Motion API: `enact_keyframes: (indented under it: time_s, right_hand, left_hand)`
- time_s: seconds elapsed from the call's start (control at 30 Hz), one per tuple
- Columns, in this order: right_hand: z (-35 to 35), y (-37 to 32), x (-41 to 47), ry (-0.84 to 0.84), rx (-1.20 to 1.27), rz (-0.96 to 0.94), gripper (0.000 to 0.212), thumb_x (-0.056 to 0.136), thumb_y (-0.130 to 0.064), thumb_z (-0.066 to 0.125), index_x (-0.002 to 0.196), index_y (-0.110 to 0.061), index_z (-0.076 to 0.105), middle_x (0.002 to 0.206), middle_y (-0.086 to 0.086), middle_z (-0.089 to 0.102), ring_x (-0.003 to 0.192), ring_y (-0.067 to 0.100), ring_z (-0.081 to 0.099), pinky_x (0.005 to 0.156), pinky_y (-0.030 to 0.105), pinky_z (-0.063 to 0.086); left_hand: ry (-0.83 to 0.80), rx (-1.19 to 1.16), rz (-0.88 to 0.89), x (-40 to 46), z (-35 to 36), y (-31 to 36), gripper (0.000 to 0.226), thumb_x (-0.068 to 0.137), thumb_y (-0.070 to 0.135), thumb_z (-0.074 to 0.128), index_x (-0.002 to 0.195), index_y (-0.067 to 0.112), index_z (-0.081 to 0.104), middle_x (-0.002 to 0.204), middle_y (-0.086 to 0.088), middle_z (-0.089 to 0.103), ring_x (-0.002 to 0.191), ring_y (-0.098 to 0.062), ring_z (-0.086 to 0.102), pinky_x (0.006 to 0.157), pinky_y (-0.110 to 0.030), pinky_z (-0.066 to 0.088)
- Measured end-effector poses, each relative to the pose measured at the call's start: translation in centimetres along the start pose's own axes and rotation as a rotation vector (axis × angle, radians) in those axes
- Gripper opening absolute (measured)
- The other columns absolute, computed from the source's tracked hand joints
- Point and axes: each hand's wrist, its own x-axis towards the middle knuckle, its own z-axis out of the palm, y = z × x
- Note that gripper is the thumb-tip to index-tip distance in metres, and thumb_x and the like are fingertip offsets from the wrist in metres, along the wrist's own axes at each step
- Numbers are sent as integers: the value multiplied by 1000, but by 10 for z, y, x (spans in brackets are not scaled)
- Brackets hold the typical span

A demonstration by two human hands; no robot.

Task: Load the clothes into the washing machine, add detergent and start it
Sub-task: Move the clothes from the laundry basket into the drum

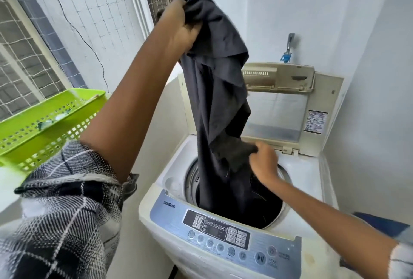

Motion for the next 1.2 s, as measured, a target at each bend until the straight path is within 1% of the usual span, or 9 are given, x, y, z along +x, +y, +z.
enact_keyframes:
  time_s: [0.13,0.3,0.47,0.6,0.7,0.83,0.93,1.07,1.2]
  right_hand:
    - [-51,-25,53,187,131,-59,34,80,11,41,99,-2,67,104,19,68,97,33,60,71,26,36]
    - [-119,-101,97,342,232,-289,29,85,5,40,97,-1,65,100,12,66,86,13,51,68,19,33]
    - [-153,-155,120,239,127,-491,25,85,-1,40,92,2,64,93,12,66,87,20,57,71,27,39]
    - [-157,-172,130,34,-23,-585,27,86,-2,42,96,1,67,101,14,67,96,24,61,72,25,41]
    - [-159,-186,132,-11,-87,-685,29,85,-1,41,97,4,66,101,19,67,97,27,61,71,28,41]
    - [-160,-205,128,6,-34,-790,31,79,-8,40,94,4,63,98,21,66,89,26,61,69,31,43]
    - [-153,-197,124,-161,78,-771,23,81,-9,49,96,-5,65,99,14,66,87,18,59,78,31,49]
    - [-138,-141,118,-761,483,-389,33,86,-13,67,117,-15,55,111,4,66,101,15,66,85,29,55]
    - [-97,-70,94,-1013,256,-189,64,77,-4,75,131,-19,46,129,-3,60,118,14,59,92,27,52]
  left_hand:
    - [74,224,-141,9,-40,-7,33,96,9,43,63,12,46,47,1,42,45,-12,39,39,-18,40]
    - [107,1042,-257,11,-106,-44,19,88,32,58,101,19,58,94,-4,61,72,-17,58,57,-25,49]
    - [-357,1995,-614,-8,-135,-66,56,91,58,46,127,15,55,116,-3,68,101,-22,66,96,-48,44]
    - [-608,1653,-440,-21,-106,-66,89,76,57,62,149,30,19,150,-2,37,122,-21,49,99,-48,44]
    - [-687,1413,-238,-35,-77,-65,100,70,54,74,147,41,12,150,4,31,128,-17,43,90,-39,49]
    - [-524,1058,173,-38,-43,-73,55,84,37,69,130,22,42,122,3,57,107,-9,60,81,-27,54]
    - [-338,876,414,-31,-33,-72,20,91,16,63,87,-4,60,82,-10,57,75,-15,53,66,-30,42]
    - [-287,861,386,-29,-46,-76,12,93,6,57,81,5,59,76,-6,57,71,-11,51,63,-20,43]
    - [-204,819,329,-23,-61,-78,10,94,10,56,94,4,64,91,-12,64,83,-17,58,74,-28,49]
